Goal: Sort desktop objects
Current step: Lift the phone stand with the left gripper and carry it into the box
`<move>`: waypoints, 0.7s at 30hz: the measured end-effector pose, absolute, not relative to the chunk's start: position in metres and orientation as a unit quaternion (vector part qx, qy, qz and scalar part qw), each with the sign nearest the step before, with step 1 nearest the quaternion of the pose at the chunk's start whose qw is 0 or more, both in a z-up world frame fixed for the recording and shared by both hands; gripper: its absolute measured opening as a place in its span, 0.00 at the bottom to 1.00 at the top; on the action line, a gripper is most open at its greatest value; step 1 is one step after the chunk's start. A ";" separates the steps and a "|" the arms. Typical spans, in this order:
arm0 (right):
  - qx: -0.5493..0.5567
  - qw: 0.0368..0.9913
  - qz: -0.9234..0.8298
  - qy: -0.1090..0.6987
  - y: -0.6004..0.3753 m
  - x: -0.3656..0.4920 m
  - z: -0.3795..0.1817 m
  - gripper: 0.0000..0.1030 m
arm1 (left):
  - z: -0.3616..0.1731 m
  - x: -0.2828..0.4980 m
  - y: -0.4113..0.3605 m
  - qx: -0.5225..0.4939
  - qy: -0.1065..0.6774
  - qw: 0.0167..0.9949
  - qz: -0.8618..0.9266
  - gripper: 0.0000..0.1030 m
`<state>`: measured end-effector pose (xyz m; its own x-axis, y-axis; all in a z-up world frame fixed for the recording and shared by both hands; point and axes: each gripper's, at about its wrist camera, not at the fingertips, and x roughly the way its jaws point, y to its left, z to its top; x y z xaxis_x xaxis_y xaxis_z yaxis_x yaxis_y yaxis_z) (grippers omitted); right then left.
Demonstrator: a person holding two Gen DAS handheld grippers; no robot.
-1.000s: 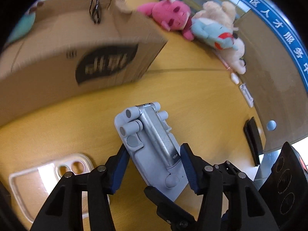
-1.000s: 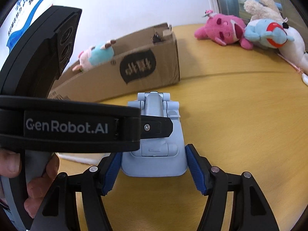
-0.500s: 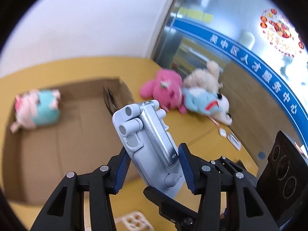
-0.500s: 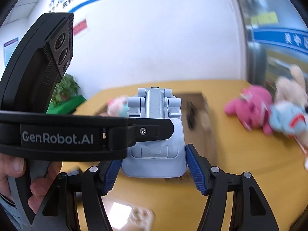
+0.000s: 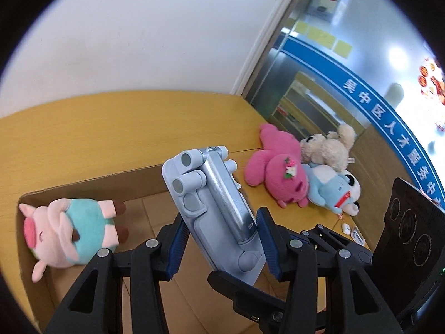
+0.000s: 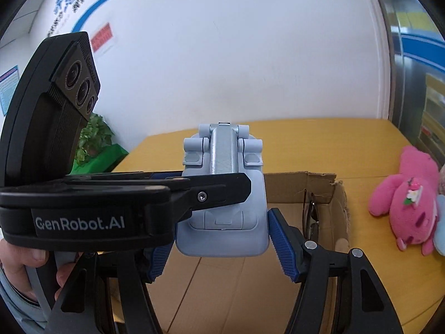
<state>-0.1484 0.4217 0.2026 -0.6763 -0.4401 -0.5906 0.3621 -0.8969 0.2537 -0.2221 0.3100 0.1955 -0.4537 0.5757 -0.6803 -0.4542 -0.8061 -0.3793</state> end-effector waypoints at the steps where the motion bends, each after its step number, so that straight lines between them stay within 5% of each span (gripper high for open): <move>1: 0.352 0.218 -0.908 -0.061 0.421 -0.169 0.193 0.62 | 0.184 -0.236 0.309 -0.433 -0.073 0.301 0.846 0.46; 12: 0.467 0.186 -0.860 -0.085 0.410 -0.269 0.086 0.62 | 0.067 -0.318 0.316 -0.527 -0.096 0.284 0.796 0.42; 21: 0.516 0.155 -0.840 -0.060 0.402 -0.282 0.047 0.61 | 0.033 -0.327 0.328 -0.561 -0.081 0.279 0.775 0.45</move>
<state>-0.2819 0.4020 0.0468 -0.4185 -0.3227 -0.8490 0.1994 -0.9446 0.2607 -0.3269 0.3276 0.0327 -0.2148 0.5232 -0.8247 -0.3403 -0.8316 -0.4390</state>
